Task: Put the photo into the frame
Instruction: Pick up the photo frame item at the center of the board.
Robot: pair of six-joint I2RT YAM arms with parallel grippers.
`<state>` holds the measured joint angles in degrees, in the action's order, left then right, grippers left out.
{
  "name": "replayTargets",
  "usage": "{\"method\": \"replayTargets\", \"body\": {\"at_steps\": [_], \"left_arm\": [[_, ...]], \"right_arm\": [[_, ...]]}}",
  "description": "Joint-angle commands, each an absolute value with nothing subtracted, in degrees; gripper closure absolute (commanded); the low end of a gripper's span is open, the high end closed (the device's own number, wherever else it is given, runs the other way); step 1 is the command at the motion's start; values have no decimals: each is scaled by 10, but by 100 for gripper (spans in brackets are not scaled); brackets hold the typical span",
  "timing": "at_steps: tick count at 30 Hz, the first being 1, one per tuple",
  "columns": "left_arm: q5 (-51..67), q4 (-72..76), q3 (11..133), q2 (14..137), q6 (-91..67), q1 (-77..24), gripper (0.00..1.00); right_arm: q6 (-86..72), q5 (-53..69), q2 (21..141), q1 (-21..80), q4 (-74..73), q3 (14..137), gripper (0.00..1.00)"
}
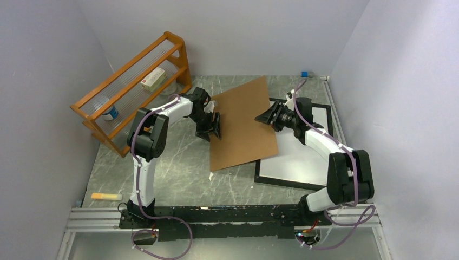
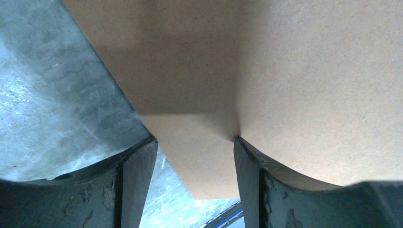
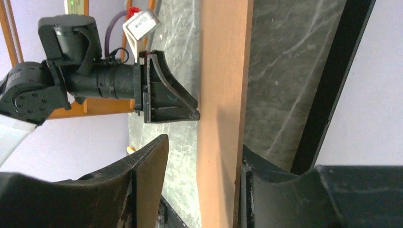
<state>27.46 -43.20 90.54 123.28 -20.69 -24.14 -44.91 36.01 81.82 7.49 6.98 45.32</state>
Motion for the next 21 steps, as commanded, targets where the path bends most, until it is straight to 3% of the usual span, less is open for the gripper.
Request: {"method": "replayTargets", "body": {"at_steps": [1, 5, 9, 10, 16, 21], "left_arm": [[187, -393, 875, 1306, -173, -262, 32], [197, -385, 872, 1300, -169, -260, 32], [199, -382, 876, 1291, -168, -259, 31], [199, -382, 877, 1287, -169, -258, 31], [223, -366, 882, 1247, -172, -246, 30], [243, -336, 882, 1205, -176, -245, 29]], "right_arm": [[-445, 376, 834, 93, 97, 529, 48], [-415, 351, 857, 93, 47, 571, 62], [-420, 353, 860, 93, 60, 574, 97], [-417, 347, 857, 93, 53, 578, 100], [-389, 276, 802, 92, 9, 610, 100], [-362, 138, 723, 89, -33, 648, 100]]}}
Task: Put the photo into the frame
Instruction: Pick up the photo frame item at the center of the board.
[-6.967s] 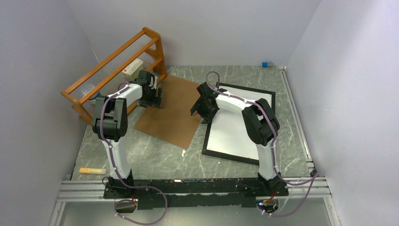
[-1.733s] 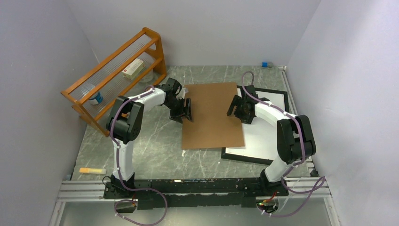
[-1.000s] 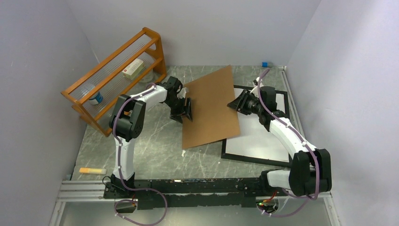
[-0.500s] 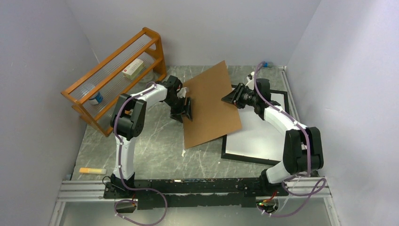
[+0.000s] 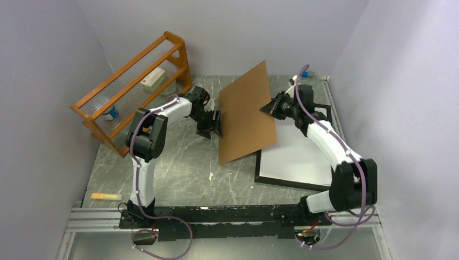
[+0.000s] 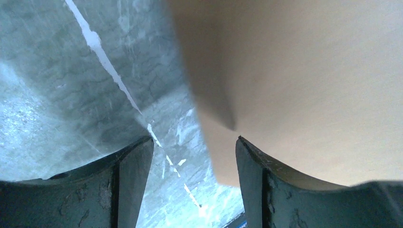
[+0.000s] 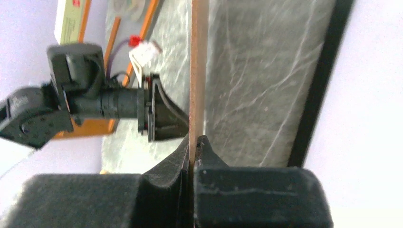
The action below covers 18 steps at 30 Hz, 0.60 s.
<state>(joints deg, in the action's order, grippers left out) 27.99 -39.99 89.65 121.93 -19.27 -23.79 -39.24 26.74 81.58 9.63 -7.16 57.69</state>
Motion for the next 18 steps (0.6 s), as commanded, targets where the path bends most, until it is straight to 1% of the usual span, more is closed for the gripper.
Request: {"method": "replayTargets", "body": {"at_steps": [1, 6, 12, 15, 18], "left_arm": [[254, -327, 880, 1200, -183, -245, 29], [336, -231, 866, 1198, -241, -262, 30], [388, -177, 927, 1257, -275, -323, 31], [377, -174, 972, 1288, -278, -350, 32], [337, -190, 1008, 1318, -286, -372, 33]], "right_arm": [[-351, 104, 707, 89, -42, 655, 100], [-302, -66, 639, 88, -78, 691, 100], [-278, -232, 588, 86, -124, 723, 100], [-287, -277, 570, 87, -148, 730, 100], [-297, -301, 558, 87, -168, 730, 100]]}}
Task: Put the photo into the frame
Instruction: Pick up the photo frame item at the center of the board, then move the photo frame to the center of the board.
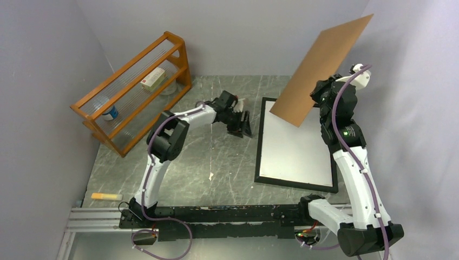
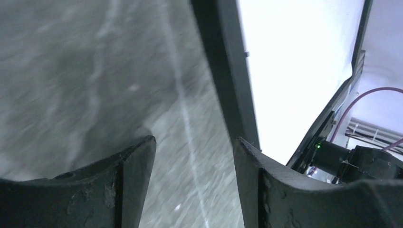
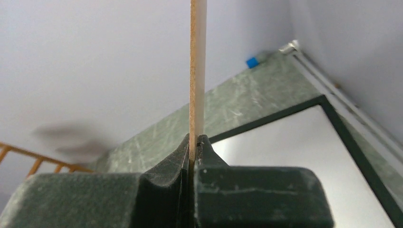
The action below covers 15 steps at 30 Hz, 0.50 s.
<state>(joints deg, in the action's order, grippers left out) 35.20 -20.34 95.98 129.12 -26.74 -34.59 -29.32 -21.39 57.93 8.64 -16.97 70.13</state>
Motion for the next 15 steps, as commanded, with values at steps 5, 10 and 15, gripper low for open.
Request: {"method": "replayTargets", "body": {"at_steps": [5, 10, 15], "left_arm": [[270, -229, 1041, 1344, -304, -403, 32], [251, -229, 1044, 1354, -321, -421, 33], [205, -284, 1087, 1383, -324, -434, 40]], "right_arm": [[-317, -330, 540, 86, -202, 729, 100], [-324, -350, 533, 86, -222, 731, 100], [-334, -359, 528, 87, -239, 727, 100]]}}
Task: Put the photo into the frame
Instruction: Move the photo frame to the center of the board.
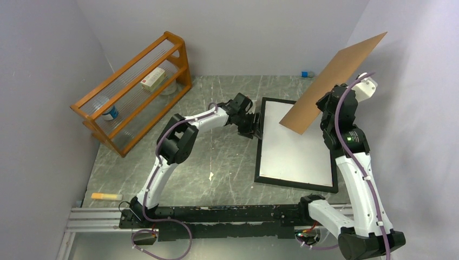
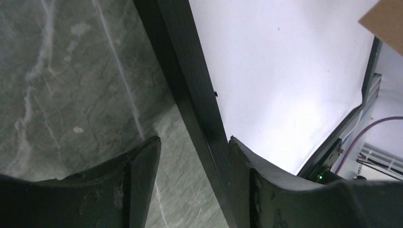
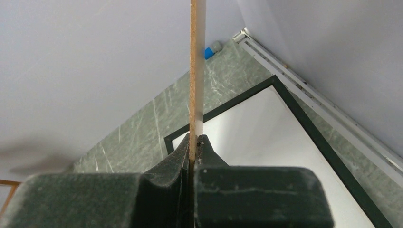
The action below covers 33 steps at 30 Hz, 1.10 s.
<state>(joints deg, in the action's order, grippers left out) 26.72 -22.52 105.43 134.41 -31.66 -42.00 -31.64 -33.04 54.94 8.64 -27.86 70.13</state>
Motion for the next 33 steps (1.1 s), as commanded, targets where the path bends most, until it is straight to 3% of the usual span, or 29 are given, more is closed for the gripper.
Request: {"method": "replayTargets", "body": {"at_steps": [1, 11, 16, 25, 33], "left_arm": [[196, -297, 1097, 1389, -324, -436, 41], [155, -361, 1138, 1417, -299, -451, 53], [120, -401, 1164, 1438, -259, -457, 45], [48, -449, 1190, 1459, -250, -456, 66], [78, -403, 1081, 1387, -249, -414, 65]], "right_arm": [[-336, -359, 528, 87, -243, 726, 100], [-365, -354, 516, 86, -265, 709, 100], [-370, -350, 518, 86, -272, 712, 100], [-375, -353, 516, 87, -285, 720, 100], [-361, -312, 514, 86, -282, 717, 100]]}}
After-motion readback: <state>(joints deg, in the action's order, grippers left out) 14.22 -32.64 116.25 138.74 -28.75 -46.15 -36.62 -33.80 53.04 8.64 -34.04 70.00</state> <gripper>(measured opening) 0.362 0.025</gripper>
